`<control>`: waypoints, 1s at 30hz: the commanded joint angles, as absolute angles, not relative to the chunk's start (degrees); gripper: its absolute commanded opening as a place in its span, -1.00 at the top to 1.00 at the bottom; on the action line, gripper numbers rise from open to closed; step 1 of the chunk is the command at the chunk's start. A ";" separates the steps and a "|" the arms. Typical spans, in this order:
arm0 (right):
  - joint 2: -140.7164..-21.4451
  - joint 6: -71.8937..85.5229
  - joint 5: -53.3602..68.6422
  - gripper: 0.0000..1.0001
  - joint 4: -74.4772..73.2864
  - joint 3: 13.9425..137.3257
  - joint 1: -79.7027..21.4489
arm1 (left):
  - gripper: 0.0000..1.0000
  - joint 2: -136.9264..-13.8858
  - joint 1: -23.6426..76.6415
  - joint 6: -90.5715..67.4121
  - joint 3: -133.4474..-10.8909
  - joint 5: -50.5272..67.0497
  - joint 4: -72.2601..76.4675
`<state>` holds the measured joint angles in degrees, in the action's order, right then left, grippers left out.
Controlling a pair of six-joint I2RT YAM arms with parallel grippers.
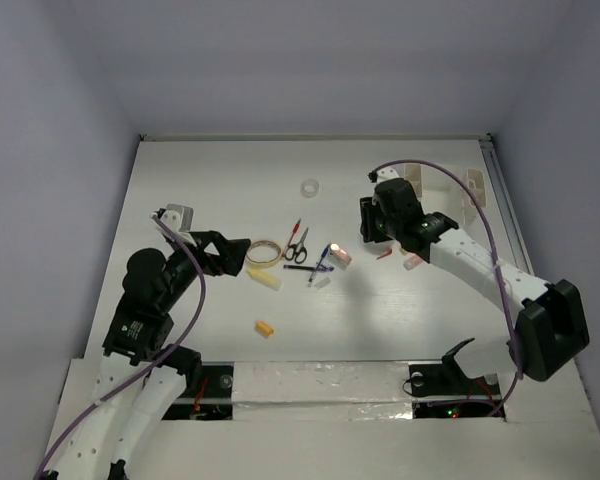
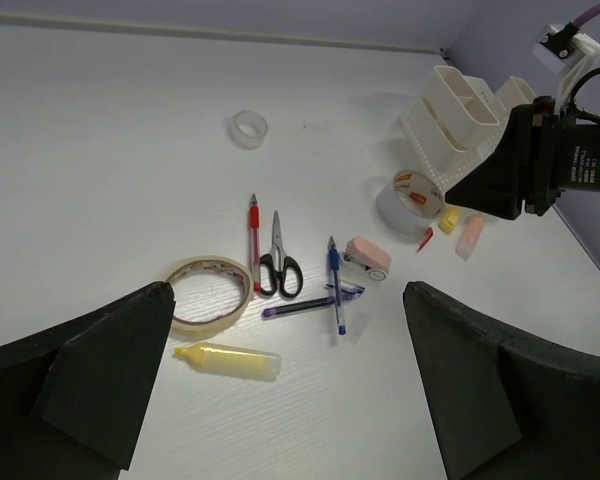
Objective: Sort the stationery into containers
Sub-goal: Pick up the stationery from the center of the board.
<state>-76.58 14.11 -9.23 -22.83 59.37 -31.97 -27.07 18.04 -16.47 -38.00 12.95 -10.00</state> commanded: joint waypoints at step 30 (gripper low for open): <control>-103.89 10.63 -20.65 0.39 -22.68 72.16 -31.20 | -0.17 -34.36 18.19 -18.98 -38.23 3.96 -10.90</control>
<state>-103.02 11.14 -20.53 -24.99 70.52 -31.51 -34.06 18.04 -18.55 -38.00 4.36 -12.12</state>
